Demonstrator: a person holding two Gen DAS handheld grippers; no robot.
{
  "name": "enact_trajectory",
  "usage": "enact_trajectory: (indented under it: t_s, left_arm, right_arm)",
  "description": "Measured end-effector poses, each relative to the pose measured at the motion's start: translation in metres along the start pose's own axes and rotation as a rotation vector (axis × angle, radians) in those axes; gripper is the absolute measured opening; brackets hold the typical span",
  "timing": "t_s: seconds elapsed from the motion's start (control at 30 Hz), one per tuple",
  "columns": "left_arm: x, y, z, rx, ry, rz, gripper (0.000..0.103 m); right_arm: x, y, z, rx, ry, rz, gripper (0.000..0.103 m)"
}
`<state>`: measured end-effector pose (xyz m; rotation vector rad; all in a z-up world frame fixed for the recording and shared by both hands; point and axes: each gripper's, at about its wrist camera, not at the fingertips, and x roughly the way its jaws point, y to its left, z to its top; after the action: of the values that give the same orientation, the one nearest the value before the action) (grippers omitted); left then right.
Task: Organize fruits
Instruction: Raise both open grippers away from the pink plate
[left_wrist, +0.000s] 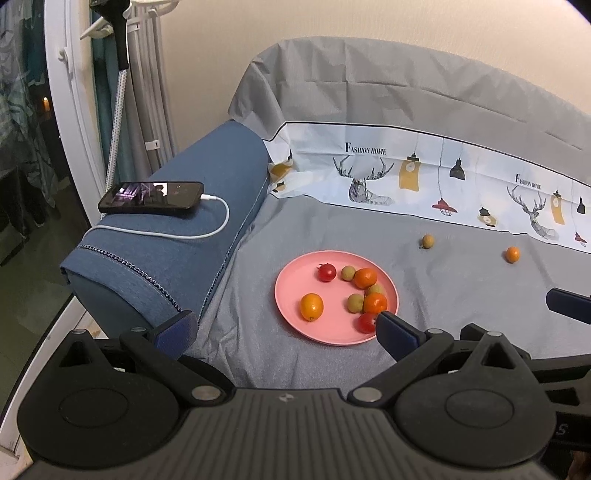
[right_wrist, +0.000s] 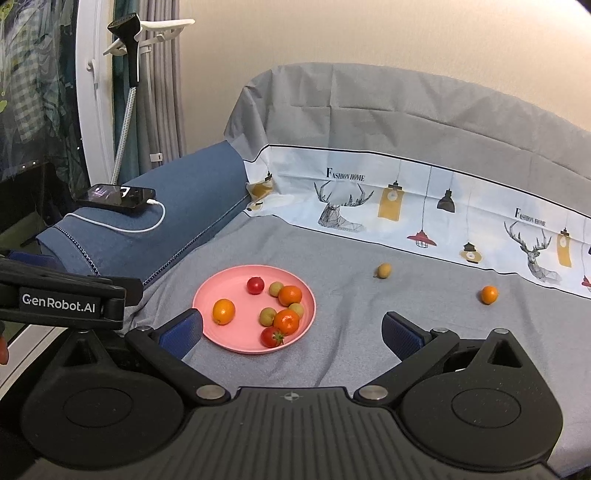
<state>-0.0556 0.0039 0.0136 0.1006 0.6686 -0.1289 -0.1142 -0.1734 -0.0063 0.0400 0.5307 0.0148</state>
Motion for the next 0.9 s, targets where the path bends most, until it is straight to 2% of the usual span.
enact_trajectory:
  t_s: [0.37, 0.9]
  left_arm:
    - [-0.003, -0.001, -0.002, 0.006, -0.006, 0.0, 0.103]
    - [0.01, 0.002, -0.003, -0.001, 0.035, -0.01, 0.103]
  right_arm:
    - [-0.001, 0.0, -0.002, 0.009, 0.001, -0.004, 0.102]
    - [0.01, -0.001, -0.004, 0.019, 0.041, 0.0, 0.102]
